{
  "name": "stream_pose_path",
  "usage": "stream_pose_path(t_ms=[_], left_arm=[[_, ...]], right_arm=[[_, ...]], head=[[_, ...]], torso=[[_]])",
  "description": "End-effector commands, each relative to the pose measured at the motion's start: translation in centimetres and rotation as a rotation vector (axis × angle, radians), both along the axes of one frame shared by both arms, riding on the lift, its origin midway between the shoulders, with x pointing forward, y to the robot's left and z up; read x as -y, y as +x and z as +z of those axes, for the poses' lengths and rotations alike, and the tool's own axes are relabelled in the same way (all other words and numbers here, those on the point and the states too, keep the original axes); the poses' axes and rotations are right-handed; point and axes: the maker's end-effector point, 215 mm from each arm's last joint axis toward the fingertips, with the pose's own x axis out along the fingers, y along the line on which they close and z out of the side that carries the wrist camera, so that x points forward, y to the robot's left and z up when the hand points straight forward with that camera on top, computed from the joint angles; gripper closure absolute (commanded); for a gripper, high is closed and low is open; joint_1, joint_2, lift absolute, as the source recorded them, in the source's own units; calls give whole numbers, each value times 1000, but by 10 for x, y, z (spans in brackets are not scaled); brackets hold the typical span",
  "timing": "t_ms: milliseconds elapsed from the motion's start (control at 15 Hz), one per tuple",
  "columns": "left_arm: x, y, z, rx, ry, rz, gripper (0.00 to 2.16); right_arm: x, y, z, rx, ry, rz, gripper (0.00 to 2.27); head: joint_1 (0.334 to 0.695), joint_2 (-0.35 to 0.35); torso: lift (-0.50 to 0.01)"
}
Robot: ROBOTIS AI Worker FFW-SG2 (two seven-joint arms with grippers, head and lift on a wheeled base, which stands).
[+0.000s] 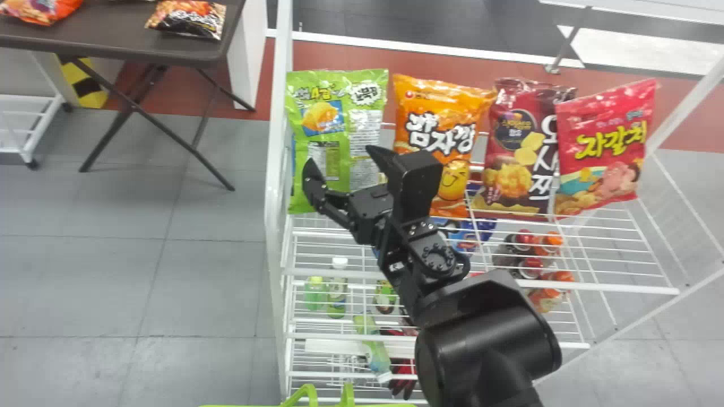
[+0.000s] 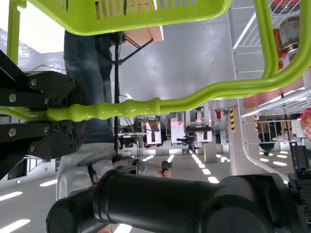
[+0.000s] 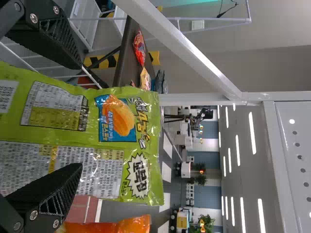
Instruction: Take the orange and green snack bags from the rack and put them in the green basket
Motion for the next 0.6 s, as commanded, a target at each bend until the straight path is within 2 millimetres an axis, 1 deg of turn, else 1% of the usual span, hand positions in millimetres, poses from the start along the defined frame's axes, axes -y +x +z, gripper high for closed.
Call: stream_pose_path(t_ms=[0,200,333,400,467,533], left_arm=[[-3,5,1,6,-1,7,2148],[-4,8,1,8,-7,8,2148],[-4,8,1,5,-9,9,2148],[-4,8,1,5,-9,9,2148],[-4,8,1,5,-11,10,2148],[-4,8,1,5,-11,10,2148]], right_arm=[[-3,9,0,10,-26,-14,97],[-2,24,-6,1,-52,-29,113],[1,34,-20,-49,-81,-31,167],[2,36,-29,-82,-97,-32,255],[1,36,-33,-92,-102,-23,481],[-1,37,-34,-100,-106,-11,934]], head=[[695,-118],[695,-111],[695,-105],[695,-103],[695,-104],[695,-104]], torso=[[0],[0],[0],[0],[0],[0]])
